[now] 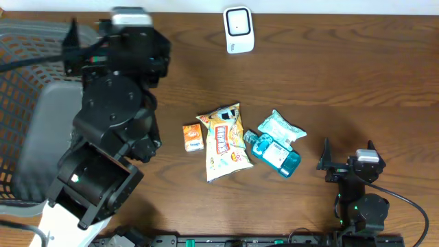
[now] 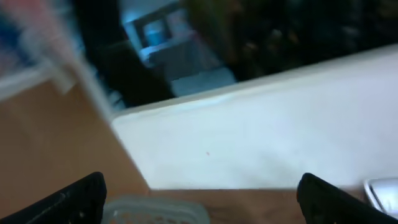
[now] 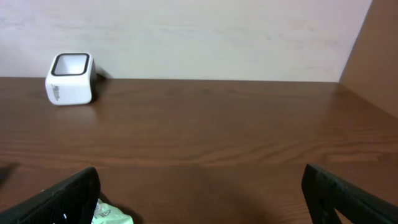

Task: Scan the item barcode
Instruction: 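Withdraw the left gripper back toward the basket side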

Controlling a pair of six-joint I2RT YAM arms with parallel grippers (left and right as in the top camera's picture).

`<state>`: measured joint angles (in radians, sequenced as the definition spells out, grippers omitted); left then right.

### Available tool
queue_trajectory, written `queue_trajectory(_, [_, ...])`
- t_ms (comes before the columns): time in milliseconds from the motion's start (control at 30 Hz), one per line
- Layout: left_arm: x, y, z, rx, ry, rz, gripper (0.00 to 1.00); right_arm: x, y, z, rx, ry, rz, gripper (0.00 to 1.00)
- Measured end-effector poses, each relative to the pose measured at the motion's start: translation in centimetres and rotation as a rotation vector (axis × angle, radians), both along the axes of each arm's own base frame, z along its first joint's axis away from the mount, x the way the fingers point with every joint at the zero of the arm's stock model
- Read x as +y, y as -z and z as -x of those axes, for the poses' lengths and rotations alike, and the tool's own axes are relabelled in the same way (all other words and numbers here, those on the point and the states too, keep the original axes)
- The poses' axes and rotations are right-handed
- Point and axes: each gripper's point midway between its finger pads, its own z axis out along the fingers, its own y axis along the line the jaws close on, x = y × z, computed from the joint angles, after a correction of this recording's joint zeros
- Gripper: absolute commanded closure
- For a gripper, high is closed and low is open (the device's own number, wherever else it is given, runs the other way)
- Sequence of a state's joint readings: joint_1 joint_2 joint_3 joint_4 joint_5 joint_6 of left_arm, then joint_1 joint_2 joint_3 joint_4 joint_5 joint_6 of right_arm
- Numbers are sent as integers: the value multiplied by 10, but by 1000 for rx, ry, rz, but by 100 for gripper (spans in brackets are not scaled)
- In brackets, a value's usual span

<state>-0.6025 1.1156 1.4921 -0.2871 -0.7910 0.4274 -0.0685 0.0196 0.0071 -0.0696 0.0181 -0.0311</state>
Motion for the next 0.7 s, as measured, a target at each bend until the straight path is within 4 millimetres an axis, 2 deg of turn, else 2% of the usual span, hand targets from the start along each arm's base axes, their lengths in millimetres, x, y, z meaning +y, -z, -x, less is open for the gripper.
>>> queue_trajectory(167, [-13, 6, 1, 41, 100, -69, 2, 0, 0, 0, 0, 0, 0, 1])
queue_trajectory(300, [-11, -1, 11, 19, 132, -53, 2, 2, 0, 0, -3, -9, -43, 1])
queue_trajectory(500, [4, -14, 38, -36, 157, -16, 2, 16, -1, -1, -23, -58, -408, 1])
queue_trajectory(600, [14, -21, 54, -80, 158, 9, 2, 34, -4, 0, -9, -147, -605, 1])
queue_trajectory(700, [24, -28, 69, -122, 161, 34, 2, 57, -7, 4, 32, -272, -728, 1])
